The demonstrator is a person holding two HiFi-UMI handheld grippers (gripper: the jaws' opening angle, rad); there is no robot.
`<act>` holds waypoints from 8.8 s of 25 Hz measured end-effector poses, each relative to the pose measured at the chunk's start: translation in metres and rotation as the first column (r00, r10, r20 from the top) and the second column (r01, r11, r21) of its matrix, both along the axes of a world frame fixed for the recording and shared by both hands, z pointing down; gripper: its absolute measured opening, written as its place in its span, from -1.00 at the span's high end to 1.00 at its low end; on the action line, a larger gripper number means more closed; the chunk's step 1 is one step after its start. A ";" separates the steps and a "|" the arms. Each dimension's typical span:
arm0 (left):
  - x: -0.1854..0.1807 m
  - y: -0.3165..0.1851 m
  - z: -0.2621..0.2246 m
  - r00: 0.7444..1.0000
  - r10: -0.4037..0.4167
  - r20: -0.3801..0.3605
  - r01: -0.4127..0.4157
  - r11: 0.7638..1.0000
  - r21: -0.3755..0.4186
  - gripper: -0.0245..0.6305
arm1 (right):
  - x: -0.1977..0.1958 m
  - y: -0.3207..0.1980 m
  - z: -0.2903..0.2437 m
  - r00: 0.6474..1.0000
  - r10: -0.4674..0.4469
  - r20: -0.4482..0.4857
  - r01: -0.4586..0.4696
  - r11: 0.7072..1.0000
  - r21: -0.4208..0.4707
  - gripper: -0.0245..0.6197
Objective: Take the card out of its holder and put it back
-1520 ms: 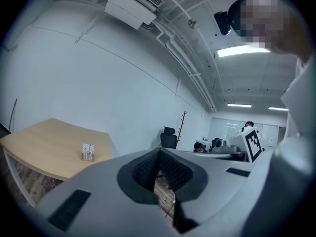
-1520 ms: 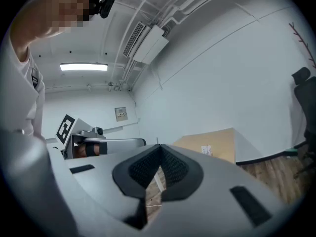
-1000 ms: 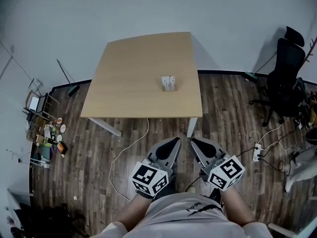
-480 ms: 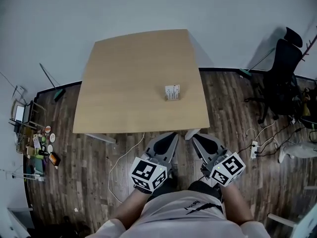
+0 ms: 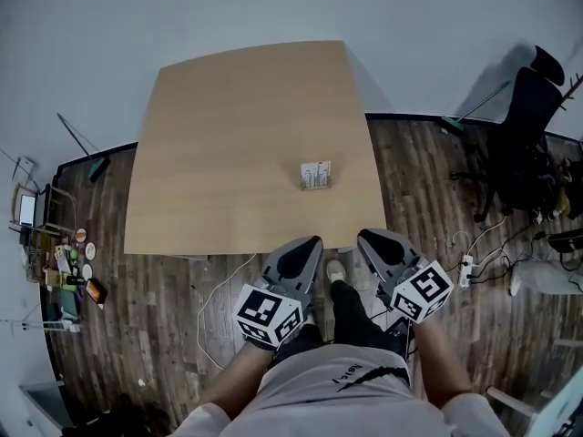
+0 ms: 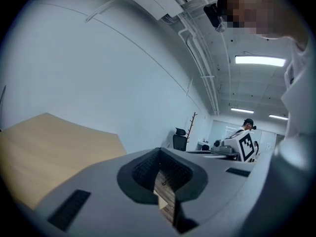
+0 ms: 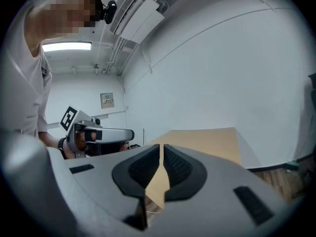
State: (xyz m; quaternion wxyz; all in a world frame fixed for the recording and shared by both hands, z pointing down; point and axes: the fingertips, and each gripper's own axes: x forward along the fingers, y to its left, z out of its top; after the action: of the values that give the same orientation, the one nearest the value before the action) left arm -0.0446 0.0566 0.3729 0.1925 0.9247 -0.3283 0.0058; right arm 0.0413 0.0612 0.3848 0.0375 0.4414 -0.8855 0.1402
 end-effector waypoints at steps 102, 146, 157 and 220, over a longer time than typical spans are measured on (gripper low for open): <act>-0.016 -0.086 -0.026 0.991 -0.118 0.068 0.114 0.992 0.059 0.89 | -0.021 -0.131 -0.057 0.960 -0.276 -0.055 0.279 0.958 0.060 0.84; 0.009 -0.148 0.068 0.962 -0.247 0.119 0.258 0.962 -0.088 0.89 | 0.007 -0.225 0.104 0.826 -0.550 -0.121 0.546 0.835 -0.066 0.84; 0.002 -0.159 0.109 0.941 -0.288 0.177 0.319 0.929 -0.185 0.89 | -0.006 -0.244 0.178 0.779 -0.621 -0.090 0.609 0.783 -0.130 0.84; -0.020 -0.107 0.063 0.967 -0.235 0.102 0.247 0.960 -0.132 0.89 | -0.005 -0.159 0.098 0.967 -0.220 -0.131 0.198 0.966 -0.165 0.82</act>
State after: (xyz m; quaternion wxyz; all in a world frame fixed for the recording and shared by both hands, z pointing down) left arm -0.0648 -0.0500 0.4358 0.2436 0.8604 -0.4452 0.0456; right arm 0.0365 -0.0973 0.4831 0.1512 0.3505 -0.9087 0.1687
